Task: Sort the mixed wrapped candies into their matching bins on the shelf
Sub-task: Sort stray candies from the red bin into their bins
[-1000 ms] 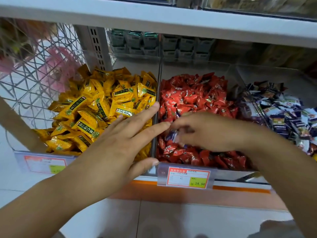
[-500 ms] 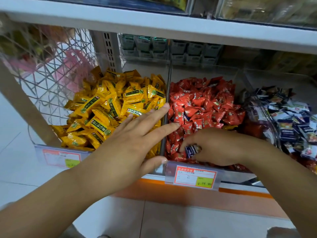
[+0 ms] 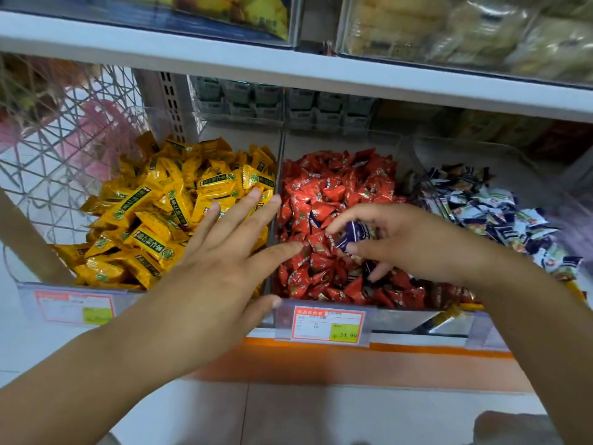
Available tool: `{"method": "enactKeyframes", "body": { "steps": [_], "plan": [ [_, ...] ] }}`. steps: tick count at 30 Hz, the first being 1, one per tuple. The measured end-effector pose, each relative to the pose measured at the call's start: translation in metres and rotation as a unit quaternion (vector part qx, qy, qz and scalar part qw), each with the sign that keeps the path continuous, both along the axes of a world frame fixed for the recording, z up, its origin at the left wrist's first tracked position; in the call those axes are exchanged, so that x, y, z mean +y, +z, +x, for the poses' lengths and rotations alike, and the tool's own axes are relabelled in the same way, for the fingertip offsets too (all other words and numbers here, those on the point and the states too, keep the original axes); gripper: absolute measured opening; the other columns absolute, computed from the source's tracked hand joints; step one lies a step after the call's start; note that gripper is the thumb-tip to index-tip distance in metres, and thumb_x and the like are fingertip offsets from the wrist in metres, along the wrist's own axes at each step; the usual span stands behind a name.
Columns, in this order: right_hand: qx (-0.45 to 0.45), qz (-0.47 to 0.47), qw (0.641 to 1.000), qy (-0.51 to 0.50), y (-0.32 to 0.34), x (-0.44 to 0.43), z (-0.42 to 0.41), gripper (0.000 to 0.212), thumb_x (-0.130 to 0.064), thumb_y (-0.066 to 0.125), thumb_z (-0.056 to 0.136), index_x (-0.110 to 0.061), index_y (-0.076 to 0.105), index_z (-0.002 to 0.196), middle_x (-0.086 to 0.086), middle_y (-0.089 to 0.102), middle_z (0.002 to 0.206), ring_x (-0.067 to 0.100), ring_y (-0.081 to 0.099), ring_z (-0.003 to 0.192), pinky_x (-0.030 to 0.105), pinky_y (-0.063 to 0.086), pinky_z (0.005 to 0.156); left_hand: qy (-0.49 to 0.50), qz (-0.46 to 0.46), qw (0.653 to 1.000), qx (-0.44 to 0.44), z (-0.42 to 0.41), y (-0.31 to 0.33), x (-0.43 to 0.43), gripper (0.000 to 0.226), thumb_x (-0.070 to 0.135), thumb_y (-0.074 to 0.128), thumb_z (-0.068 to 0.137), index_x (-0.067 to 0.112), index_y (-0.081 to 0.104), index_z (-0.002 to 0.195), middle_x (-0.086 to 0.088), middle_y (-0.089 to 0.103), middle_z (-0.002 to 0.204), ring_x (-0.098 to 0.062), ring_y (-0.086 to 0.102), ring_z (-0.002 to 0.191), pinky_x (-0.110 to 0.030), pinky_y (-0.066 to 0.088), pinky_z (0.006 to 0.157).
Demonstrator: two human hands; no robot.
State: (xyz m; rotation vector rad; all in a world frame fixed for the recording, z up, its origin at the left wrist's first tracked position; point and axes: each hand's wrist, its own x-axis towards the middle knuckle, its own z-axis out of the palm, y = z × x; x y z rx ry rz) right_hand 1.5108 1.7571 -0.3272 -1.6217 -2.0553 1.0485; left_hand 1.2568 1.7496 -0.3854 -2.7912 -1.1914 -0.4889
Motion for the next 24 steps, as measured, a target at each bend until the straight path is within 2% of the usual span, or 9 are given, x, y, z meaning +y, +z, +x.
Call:
{"method": "enactKeyframes", "body": {
  "steps": [2, 5, 8, 11, 14, 16, 17, 20, 24],
  "plan": [
    [0.004, 0.066, 0.997, -0.048, 0.009, -0.007, 0.009, 0.029, -0.022, 0.059, 0.094, -0.048, 0.060, 0.108, -0.019, 0.066, 0.073, 0.001, 0.065, 0.058, 0.016, 0.048, 0.051, -0.016, 0.015, 1.000, -0.002, 0.005, 0.002, -0.003, 0.055, 0.038, 0.065, 0.080, 0.032, 0.050, 0.133, -0.006, 0.027, 0.157, -0.028, 0.011, 0.148, -0.051, 0.013, 0.118],
    [-0.017, 0.181, 0.976, -0.118, 0.026, -0.017, 0.038, 0.034, -0.021, 0.059, 0.093, -0.053, 0.056, 0.104, -0.013, 0.067, 0.084, 0.000, 0.065, 0.067, 0.018, 0.050, 0.059, -0.024, 0.014, 1.000, 0.004, 0.013, 0.006, -0.007, 0.056, 0.053, 0.043, 0.082, 0.034, 0.048, 0.135, -0.005, 0.029, 0.157, -0.027, 0.012, 0.148, -0.047, 0.009, 0.115],
    [-0.079, 0.205, 0.956, -0.196, 0.034, -0.025, 0.075, 0.034, -0.024, 0.063, 0.091, -0.053, 0.055, 0.107, -0.011, 0.067, 0.104, 0.011, 0.067, 0.087, 0.036, 0.056, 0.077, -0.025, 0.007, 1.000, -0.008, 0.015, 0.007, -0.012, 0.062, 0.058, 0.041, 0.082, 0.035, 0.044, 0.139, -0.003, 0.024, 0.159, -0.024, 0.011, 0.149, -0.046, 0.010, 0.115],
    [-0.202, 0.161, 0.939, -0.227, 0.033, -0.033, 0.091, 0.059, -0.033, 0.071, 0.084, -0.038, 0.046, 0.137, -0.006, 0.054, 0.132, 0.012, 0.053, 0.118, 0.027, 0.041, 0.096, -0.048, 0.006, 0.998, -0.043, 0.014, 0.008, -0.016, 0.059, 0.057, 0.043, 0.083, 0.035, 0.046, 0.138, -0.002, 0.027, 0.158, -0.024, 0.016, 0.148, -0.051, 0.022, 0.115],
    [-0.157, 0.190, 0.951, -0.185, 0.039, -0.036, 0.073, 0.038, -0.030, 0.069, 0.086, -0.042, 0.057, 0.121, -0.012, 0.062, 0.122, 0.004, 0.060, 0.108, 0.012, 0.040, 0.087, -0.074, 0.004, 0.996, -0.057, 0.013, 0.005, -0.019, 0.053, 0.054, 0.046, 0.083, 0.035, 0.050, 0.133, -0.001, 0.034, 0.154, -0.024, 0.021, 0.146, -0.055, 0.030, 0.111],
    [-0.144, 0.117, 0.977, -0.101, 0.040, -0.036, 0.047, 0.021, -0.031, 0.065, 0.089, -0.047, 0.063, 0.103, -0.025, 0.066, 0.099, -0.009, 0.062, 0.088, 0.006, 0.044, 0.073, -0.082, 0.001, 0.996, -0.044, 0.012, 0.001, -0.019, 0.051, 0.052, 0.045, 0.084, 0.033, 0.053, 0.131, 0.000, 0.038, 0.152, -0.022, 0.022, 0.146, -0.048, 0.021, 0.114],
    [-0.197, 0.057, 0.978, -0.048, 0.034, -0.034, 0.034, 0.018, -0.034, 0.063, 0.090, -0.046, 0.064, 0.105, -0.026, 0.065, 0.096, -0.009, 0.062, 0.087, 0.010, 0.045, 0.071, -0.085, 0.001, 0.996, -0.033, 0.012, -0.002, -0.018, 0.051, 0.051, 0.044, 0.085, 0.031, 0.055, 0.130, 0.001, 0.041, 0.150, -0.021, 0.022, 0.146, -0.046, 0.018, 0.114],
    [-0.358, -0.047, 0.931, 0.046, 0.005, -0.018, 0.003, 0.040, -0.047, 0.051, 0.095, -0.033, 0.053, 0.132, -0.009, 0.059, 0.126, 0.011, 0.056, 0.110, 0.021, 0.042, 0.083, -0.098, 0.017, 0.995, -0.001, 0.015, -0.008, -0.017, 0.050, 0.047, 0.044, 0.085, 0.024, 0.063, 0.126, 0.001, 0.054, 0.140, -0.022, 0.030, 0.142, -0.047, 0.017, 0.115],
    [-0.361, -0.142, 0.921, 0.039, -0.023, 0.003, -0.015, 0.084, -0.075, 0.050, 0.079, -0.035, 0.026, 0.149, 0.002, 0.034, 0.152, 0.023, 0.036, 0.134, 0.028, 0.033, 0.104, -0.110, 0.051, 0.992, -0.036, 0.017, -0.006, -0.020, 0.044, 0.035, 0.045, 0.081, 0.017, 0.071, 0.111, -0.005, 0.066, 0.121, -0.024, 0.045, 0.124, -0.044, 0.024, 0.106]
  ]
}}
